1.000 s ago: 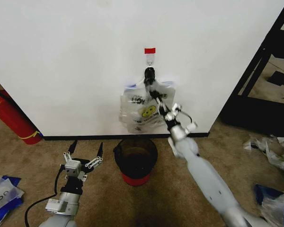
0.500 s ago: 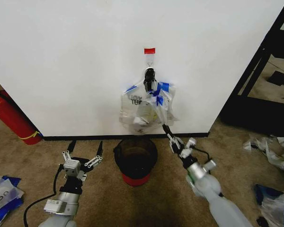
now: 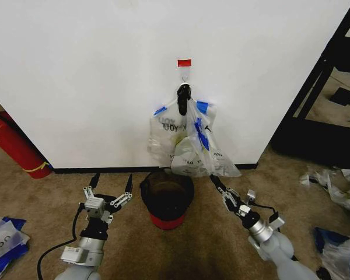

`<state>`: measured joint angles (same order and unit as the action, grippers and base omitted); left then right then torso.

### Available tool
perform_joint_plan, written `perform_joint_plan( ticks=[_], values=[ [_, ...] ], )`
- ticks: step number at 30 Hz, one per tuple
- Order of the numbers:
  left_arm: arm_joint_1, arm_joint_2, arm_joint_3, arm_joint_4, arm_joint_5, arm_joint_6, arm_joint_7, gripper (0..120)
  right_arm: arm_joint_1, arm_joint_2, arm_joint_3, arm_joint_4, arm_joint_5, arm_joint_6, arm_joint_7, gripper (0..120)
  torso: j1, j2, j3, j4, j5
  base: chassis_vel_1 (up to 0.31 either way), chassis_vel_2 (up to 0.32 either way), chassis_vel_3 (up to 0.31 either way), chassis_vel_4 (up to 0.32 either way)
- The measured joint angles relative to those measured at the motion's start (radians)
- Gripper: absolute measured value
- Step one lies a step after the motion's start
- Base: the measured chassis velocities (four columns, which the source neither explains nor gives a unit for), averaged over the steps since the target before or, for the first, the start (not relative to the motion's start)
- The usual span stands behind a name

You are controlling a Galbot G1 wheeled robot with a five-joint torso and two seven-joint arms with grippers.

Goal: Pick up the garbage bag from the wall and place it over the trash bin.

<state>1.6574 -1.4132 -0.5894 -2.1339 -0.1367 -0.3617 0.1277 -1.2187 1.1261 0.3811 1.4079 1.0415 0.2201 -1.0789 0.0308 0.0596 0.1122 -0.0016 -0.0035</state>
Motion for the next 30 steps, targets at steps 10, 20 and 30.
perform_joint_plan(
  ticks=[10, 20, 30],
  values=[
    [0.010, 0.001, -0.005, -0.013, -0.002, -0.008, -0.002, 100, 0.007, 0.002, 0.059, -0.086, -0.039, -0.030, -0.114, 0, 0.000, 0.000, 0.000, 0.0000, 0.0000, 0.000, 0.000, 0.000, 0.000],
    [0.011, -0.007, 0.003, -0.009, 0.003, -0.014, -0.002, 100, 0.015, 0.009, 0.092, -0.130, -0.066, -0.029, -0.177, 0, 0.000, 0.000, 0.000, 0.0000, 0.0000, 0.000, 0.000, 0.000, 0.000],
    [-0.001, -0.012, 0.009, 0.013, 0.007, -0.014, -0.001, 100, 0.056, 0.018, 0.018, -0.047, -0.064, 0.127, 0.051, 7, 0.000, 0.000, 0.000, 0.0000, -0.0001, 0.000, 0.000, 0.000, 0.000]
  ],
)
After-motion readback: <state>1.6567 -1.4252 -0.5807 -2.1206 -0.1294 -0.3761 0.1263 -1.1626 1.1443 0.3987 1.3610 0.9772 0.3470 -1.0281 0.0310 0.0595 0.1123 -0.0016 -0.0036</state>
